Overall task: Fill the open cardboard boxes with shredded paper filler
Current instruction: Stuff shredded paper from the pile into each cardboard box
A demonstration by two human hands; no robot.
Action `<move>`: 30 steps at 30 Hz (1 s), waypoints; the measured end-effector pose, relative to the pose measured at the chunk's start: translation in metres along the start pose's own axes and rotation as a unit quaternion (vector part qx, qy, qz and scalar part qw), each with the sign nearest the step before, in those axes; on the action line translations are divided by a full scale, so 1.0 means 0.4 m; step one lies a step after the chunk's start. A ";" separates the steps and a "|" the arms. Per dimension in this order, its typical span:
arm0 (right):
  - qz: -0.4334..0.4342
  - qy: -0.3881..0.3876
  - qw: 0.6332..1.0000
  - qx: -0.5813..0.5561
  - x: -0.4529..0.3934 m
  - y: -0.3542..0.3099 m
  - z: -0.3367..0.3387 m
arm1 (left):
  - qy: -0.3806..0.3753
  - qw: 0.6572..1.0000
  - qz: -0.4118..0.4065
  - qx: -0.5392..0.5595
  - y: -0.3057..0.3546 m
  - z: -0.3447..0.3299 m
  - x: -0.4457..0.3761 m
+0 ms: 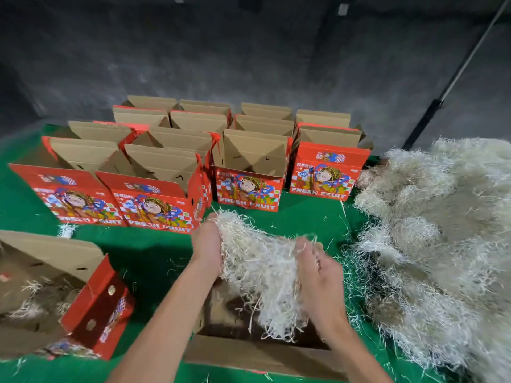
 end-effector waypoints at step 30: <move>0.012 0.135 0.985 -0.109 -0.211 -0.139 0.046 | -0.072 0.985 -0.114 -0.107 -0.061 -0.030 -0.022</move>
Point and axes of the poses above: each hand's wrist, its own x-axis away from the middle knuckle, its own z-axis out of the back of the hand, y = z × x, the point moved 9 cm from there along -x, towards the middle knuckle, and after that the axes turned 9 degrees about y, right-handed, at the moved point
